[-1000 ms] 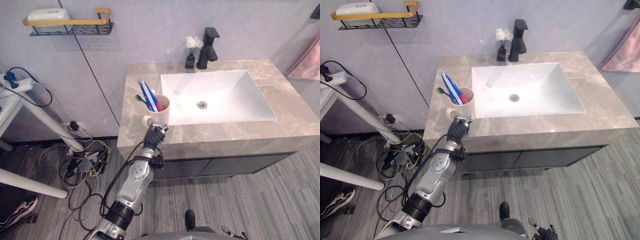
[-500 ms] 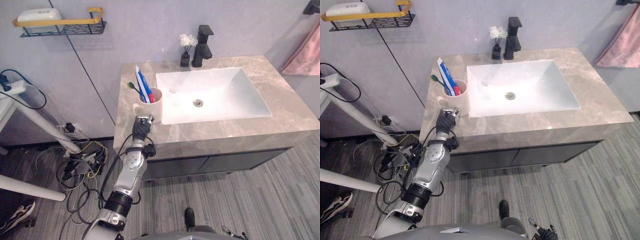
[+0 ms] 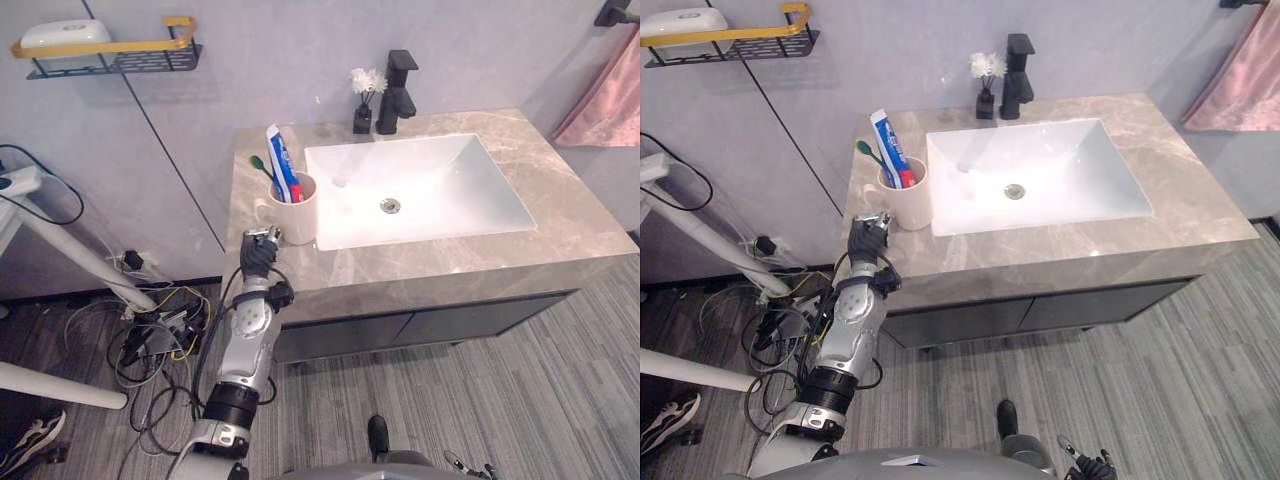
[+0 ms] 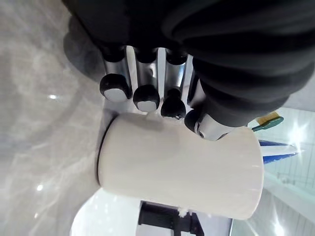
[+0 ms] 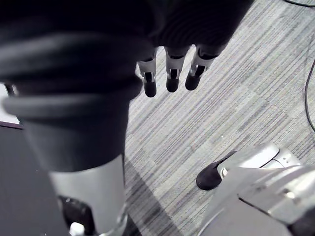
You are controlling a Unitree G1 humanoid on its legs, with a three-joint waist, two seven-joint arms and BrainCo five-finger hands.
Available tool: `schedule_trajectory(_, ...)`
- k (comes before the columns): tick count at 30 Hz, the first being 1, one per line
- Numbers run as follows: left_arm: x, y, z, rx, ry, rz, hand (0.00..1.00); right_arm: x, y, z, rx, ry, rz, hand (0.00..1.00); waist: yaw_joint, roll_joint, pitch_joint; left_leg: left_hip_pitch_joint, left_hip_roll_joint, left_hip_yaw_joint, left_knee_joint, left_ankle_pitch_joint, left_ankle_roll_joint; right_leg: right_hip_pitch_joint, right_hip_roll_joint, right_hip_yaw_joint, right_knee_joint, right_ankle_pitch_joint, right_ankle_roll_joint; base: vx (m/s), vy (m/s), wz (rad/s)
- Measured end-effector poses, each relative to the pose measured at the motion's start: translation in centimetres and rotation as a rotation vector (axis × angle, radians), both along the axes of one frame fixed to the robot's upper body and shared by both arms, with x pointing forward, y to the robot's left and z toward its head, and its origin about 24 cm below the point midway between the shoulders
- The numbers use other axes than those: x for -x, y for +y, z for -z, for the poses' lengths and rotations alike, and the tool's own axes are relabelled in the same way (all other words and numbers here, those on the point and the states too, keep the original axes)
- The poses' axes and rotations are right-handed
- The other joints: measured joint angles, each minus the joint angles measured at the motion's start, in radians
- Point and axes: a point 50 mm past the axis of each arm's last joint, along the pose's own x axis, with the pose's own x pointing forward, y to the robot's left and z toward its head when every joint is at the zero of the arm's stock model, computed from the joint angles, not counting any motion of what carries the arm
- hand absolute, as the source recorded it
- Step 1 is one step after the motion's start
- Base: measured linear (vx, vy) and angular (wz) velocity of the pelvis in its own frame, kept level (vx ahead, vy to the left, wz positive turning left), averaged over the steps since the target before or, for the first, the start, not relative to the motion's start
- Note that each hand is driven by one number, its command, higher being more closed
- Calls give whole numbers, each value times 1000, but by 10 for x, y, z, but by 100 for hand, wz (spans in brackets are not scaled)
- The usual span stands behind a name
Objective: Organize washtable
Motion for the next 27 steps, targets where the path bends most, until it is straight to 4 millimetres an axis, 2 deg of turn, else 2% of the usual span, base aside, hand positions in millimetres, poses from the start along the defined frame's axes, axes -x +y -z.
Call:
schedule_trajectory(9,17,-48,3,-9,-14,264,100,0,0,0,6,-8,-4,0,1,2,-1,-14,-1,-26,9,0,0,2,-2,-23,0,0,0,-9,-8,7)
schedule_trajectory(14,22,-68,-8,21,-62,372,100,0,-1,-1,9,-7,-8,0,-1,4,-3,-15,-1,-26,9,0,0,0,0,-23,0,0,0,0,0,0)
schedule_trajectory(18,21,-76,-13,9,-81,406,100,0,-1,-1,9,-7,-9,0,-3,4,-3,-18,-1,-26,11,0,0,-2,0,-23,0,0,0,0,0,0)
schedule_trajectory(21,12,-78,-22,-6,-107,400,100,0,-3,-1,15,-7,-9,0,-4,4,-3,-20,-1,-25,13,0,0,-4,0,-22,0,0,0,0,0,0)
schedule_trajectory(25,-1,-75,-33,-21,-132,357,100,-1,-4,-1,16,-10,-7,0,-14,7,-1,-20,-1,-13,13,-1,0,-10,2,-10,0,1,0,0,3,-9)
schedule_trajectory(27,-5,-66,-35,-12,-135,305,100,-2,-5,-2,21,-20,-6,0,-26,14,1,-20,-1,9,12,-5,0,-20,3,10,0,5,0,17,25,-24)
